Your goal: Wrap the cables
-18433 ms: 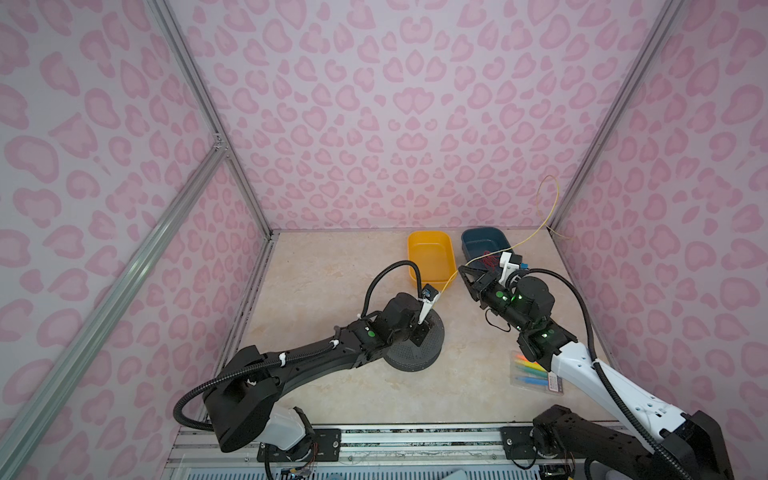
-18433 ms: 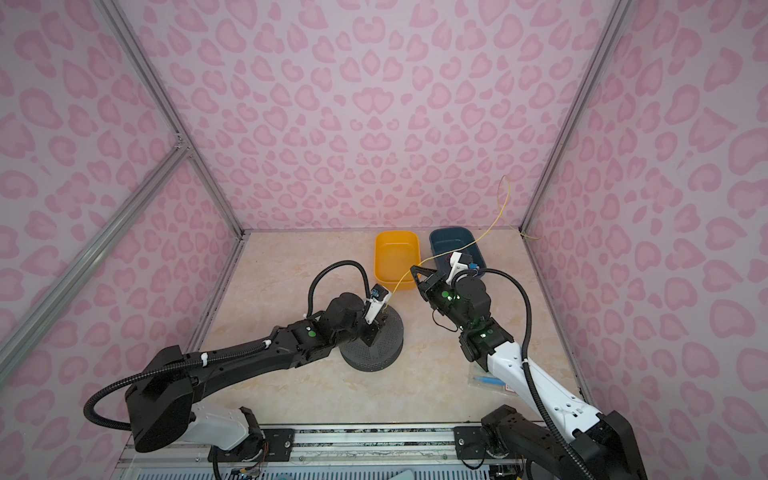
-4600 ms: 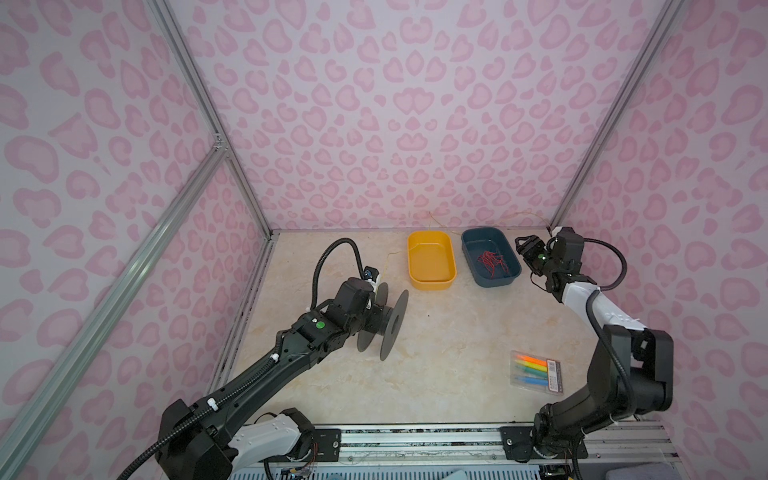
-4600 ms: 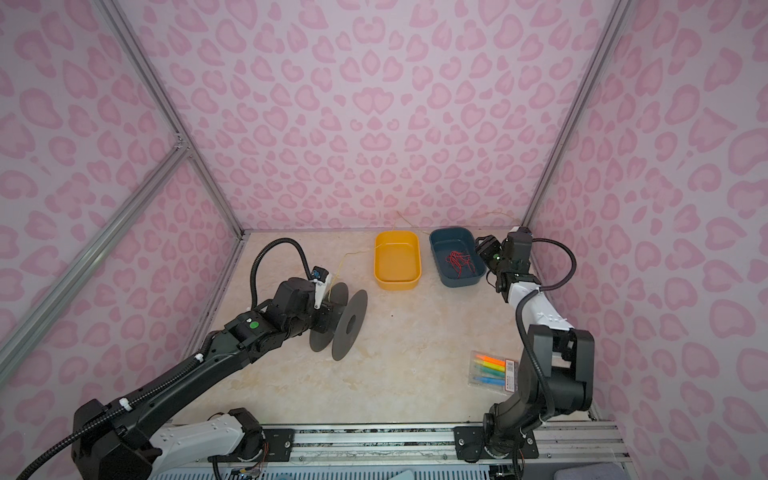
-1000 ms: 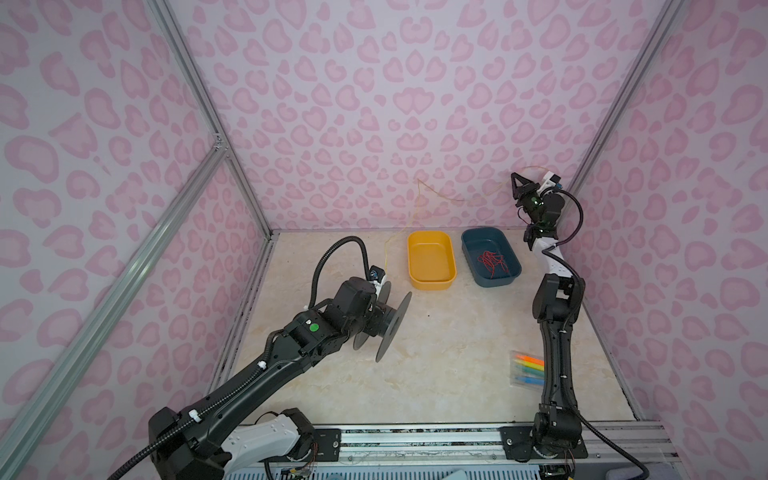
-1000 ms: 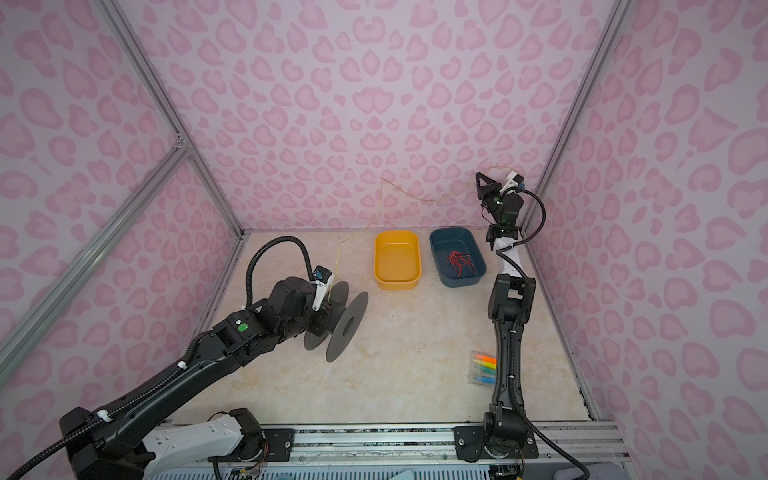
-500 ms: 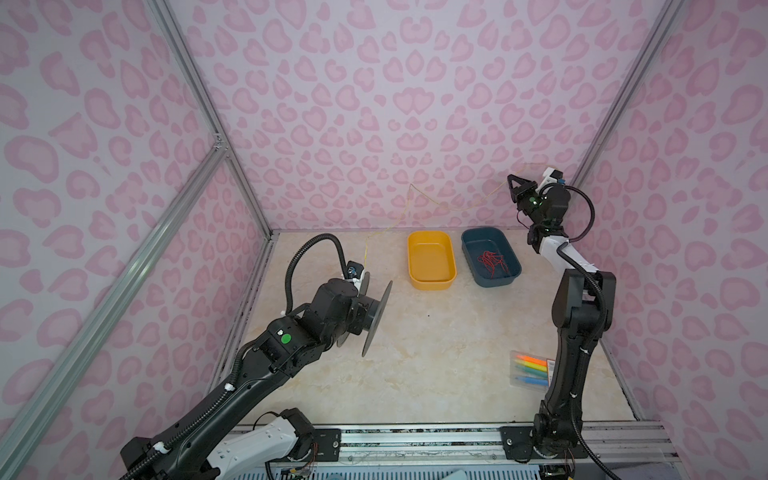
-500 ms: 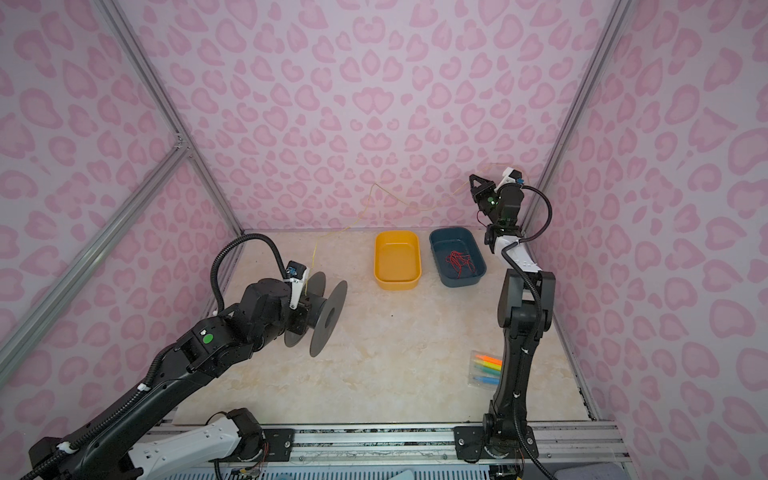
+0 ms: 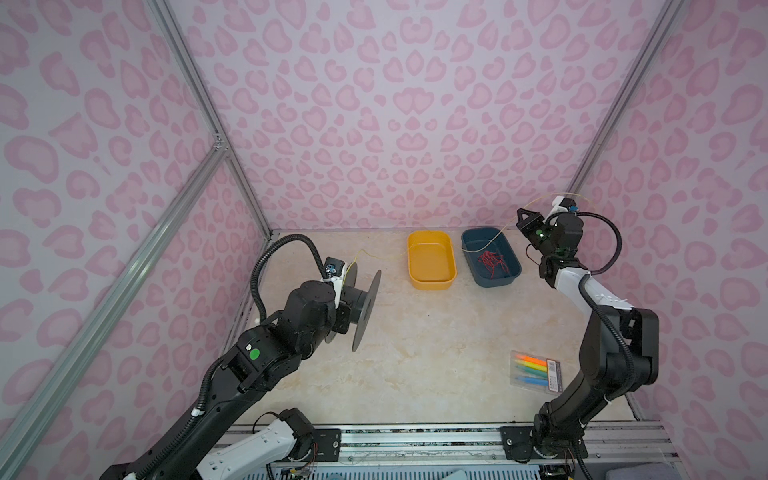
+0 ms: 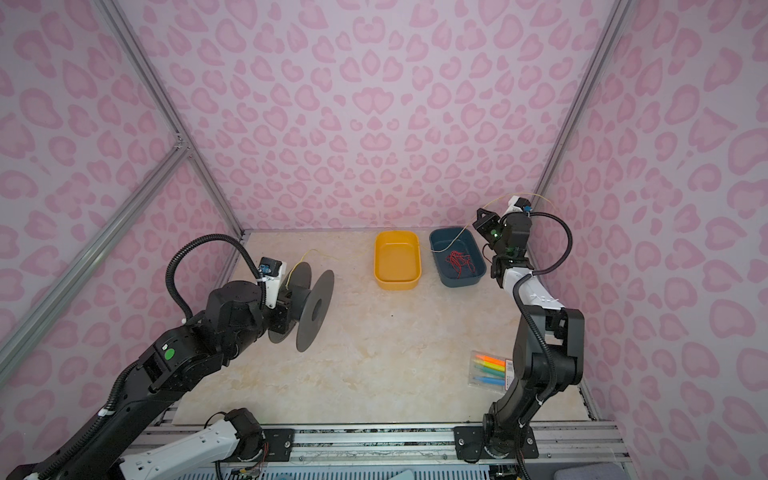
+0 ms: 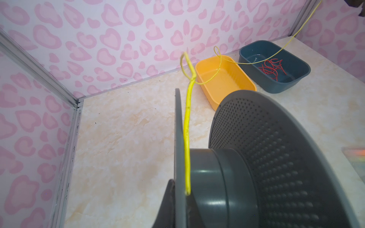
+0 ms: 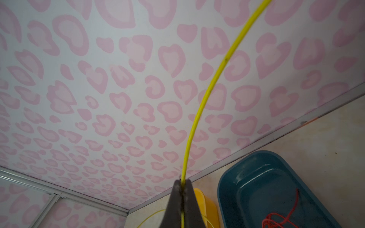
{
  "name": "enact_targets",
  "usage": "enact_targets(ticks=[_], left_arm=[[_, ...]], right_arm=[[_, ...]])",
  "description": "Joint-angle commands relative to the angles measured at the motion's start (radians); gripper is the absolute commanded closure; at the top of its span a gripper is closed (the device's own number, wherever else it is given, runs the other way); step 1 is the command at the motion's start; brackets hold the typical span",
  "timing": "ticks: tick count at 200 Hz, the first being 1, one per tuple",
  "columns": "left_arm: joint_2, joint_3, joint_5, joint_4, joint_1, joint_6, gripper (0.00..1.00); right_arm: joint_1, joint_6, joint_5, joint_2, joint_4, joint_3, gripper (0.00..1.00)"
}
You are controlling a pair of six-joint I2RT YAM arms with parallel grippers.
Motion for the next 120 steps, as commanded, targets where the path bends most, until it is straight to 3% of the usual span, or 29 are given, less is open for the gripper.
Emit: enact_targets(ticks=[1,36,87,120], left_arm=[[0.007,0.048,0.003,0.040,0.052,0.002,0.96],[0.042,0.129,0.074,0.104,0.155,0.015,0.96],[0.119,0.279,0.136,0.143,0.205,0.027,0.96],[0.152,0.324,0.120,0.192,0.226,0.018,0.96]], right_arm=[[0.028,-0.111,0.106,-0.072,-0.092,-0.079,1.00],[0.129,-0.255,0.215,-0.202,-0.197,-0.174,1.00],[0.237,-0.384,0.312,-0.342,-0.305,-0.224,1.00],[0.297,-0.381,0.302,-0.421,-0.333,-0.257,1.00]])
